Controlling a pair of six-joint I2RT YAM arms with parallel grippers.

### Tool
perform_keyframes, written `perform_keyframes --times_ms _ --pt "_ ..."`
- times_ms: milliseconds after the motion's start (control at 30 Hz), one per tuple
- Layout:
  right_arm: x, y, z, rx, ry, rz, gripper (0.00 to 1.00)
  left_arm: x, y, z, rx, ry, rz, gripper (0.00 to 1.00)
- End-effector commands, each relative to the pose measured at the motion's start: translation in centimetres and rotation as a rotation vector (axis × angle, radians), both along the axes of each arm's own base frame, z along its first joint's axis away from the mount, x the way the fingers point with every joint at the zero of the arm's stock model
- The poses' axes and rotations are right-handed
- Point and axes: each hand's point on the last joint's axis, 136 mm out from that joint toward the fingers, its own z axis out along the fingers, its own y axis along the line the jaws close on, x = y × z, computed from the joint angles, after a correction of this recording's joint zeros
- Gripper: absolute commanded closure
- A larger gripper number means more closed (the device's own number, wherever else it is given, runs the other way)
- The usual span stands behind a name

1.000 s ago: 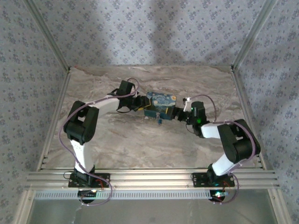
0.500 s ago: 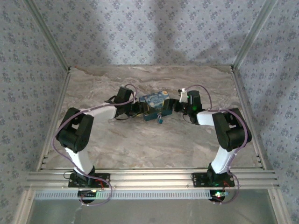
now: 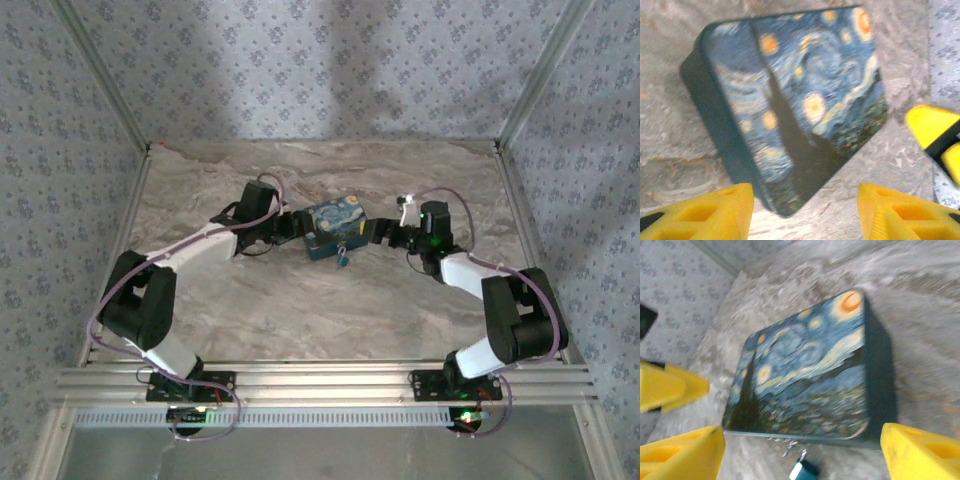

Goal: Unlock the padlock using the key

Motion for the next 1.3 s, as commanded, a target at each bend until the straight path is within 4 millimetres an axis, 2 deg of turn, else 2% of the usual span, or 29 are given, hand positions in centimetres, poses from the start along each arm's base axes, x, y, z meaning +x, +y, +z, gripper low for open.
perform_keyframes --times_ms 0,200,433,733,1267 --pt "-3.1 2.8 -1.9 0.007 0.066 0.119 0.18 0.4 -1.4 2.4 -0.046 -0.034 -0.065 0.45" --pt "-3.5 5.1 -4.1 0.018 0.110 0.159 0.23 2.0 -4.4 3.2 -0.102 -0.021 -0.137 0.50" --pt "-2.9 6.7 -6.1 0.006 0.127 0.199 0.29 3.0 -6.3 1.6 -0.113 0.028 -0.170 0.54" --pt "-1.8 7.8 -6.5 0.031 0.102 0.238 0.35 2.9 -6.0 -0.6 -0.073 0.063 -0.160 0.54" --pt "-2.5 7.1 -7.5 0.031 0.130 0.247 0.52 3.1 -6.0 -1.2 -0.065 0.074 -0.151 0.55"
